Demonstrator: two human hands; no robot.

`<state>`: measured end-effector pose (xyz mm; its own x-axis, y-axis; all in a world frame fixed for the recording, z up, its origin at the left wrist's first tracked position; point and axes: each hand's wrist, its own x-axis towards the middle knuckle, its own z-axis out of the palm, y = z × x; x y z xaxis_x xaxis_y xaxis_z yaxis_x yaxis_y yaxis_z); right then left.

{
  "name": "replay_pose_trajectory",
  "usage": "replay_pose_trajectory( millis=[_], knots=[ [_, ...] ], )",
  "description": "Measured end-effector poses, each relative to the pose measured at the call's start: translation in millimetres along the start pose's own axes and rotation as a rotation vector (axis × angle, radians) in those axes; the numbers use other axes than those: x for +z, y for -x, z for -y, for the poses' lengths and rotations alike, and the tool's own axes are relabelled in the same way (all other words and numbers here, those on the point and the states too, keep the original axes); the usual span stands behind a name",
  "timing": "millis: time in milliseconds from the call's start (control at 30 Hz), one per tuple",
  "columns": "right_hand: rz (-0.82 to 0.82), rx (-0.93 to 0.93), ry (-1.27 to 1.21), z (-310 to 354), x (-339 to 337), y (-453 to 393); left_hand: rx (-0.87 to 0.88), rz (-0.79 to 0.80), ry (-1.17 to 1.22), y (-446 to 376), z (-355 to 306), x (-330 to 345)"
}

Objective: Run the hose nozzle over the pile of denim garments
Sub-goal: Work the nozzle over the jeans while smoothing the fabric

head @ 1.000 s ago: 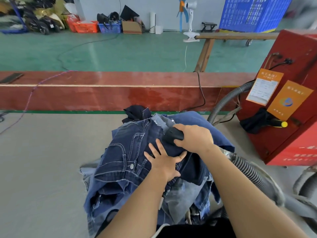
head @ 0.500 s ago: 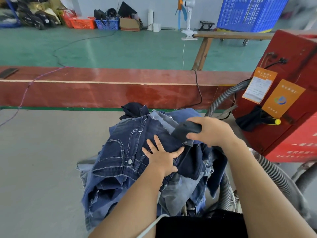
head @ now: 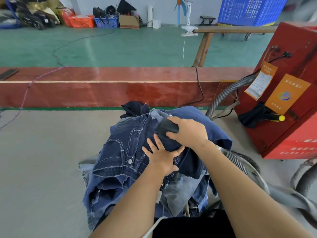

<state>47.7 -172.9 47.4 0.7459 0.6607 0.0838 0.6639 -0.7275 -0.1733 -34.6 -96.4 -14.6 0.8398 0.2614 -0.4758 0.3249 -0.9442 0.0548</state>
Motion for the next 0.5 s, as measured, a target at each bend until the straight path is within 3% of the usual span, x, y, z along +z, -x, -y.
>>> replay_pose_trajectory(
  millis=[133, 200, 300, 500],
  knots=[
    [-0.189, 0.015, -0.290, 1, -35, -2, 0.011, -0.014, 0.006, 2, 0, 0],
    [-0.204, 0.034, -0.301, -8, -52, 3, 0.018, -0.018, 0.019, 4, 1, 0],
    [-0.057, 0.088, -0.261, -24, -61, 18, 0.035, -0.026, 0.030, 7, 2, -1],
    [0.258, 0.082, 0.045, -37, -42, 26, 0.032, -0.009, 0.025, 8, 0, -4]
  ],
)
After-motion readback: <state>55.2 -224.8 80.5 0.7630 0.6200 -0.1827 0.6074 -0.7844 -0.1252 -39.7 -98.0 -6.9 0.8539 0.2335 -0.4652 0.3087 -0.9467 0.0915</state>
